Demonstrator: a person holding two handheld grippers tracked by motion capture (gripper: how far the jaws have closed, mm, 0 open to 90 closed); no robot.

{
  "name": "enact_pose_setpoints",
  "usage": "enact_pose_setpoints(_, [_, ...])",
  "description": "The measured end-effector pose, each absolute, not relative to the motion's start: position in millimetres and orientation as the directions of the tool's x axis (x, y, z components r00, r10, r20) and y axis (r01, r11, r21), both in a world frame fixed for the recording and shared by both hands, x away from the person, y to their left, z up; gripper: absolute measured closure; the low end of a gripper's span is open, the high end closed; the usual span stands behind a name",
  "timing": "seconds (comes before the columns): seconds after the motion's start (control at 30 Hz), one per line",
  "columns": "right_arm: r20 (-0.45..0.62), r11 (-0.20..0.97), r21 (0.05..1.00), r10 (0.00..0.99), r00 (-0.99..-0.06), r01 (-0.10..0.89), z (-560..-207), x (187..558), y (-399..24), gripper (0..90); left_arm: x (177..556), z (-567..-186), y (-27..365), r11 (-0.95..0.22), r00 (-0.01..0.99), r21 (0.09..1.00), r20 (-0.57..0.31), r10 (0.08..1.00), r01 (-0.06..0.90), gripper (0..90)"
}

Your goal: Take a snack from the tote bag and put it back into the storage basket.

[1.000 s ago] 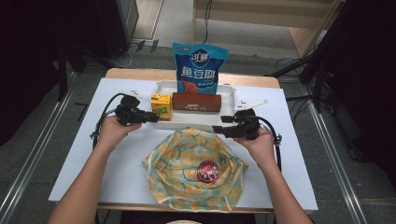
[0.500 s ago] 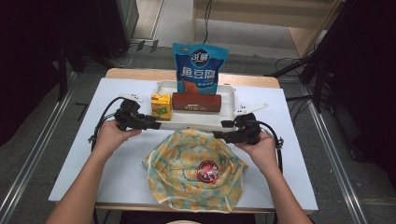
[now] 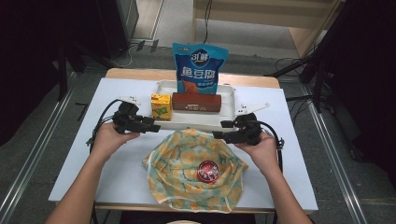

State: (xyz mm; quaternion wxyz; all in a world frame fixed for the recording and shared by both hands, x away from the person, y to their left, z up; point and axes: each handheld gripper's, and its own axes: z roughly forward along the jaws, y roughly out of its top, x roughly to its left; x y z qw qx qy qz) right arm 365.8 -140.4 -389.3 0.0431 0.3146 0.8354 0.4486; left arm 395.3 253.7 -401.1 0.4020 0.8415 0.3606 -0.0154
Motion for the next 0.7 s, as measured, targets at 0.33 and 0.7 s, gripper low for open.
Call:
enact_pose_setpoints(0.33, [0.204, 0.418, 0.775, 0.545, -0.814, 0.474, -386.5, 352.9, -142.0, 43.8, 395.6, -402.0, 254.8, -0.42, 0.741, 0.664, -0.315, 0.593, 0.618, 45.1])
enact_pose_setpoints(0.7, [0.199, 0.415, 0.787, 0.528, -0.826, 0.455, -370.5, 338.5, -139.7, 46.0, 395.7, -401.7, 256.0, -0.424, 0.746, 0.667, -0.31, 0.589, 0.612, 44.7])
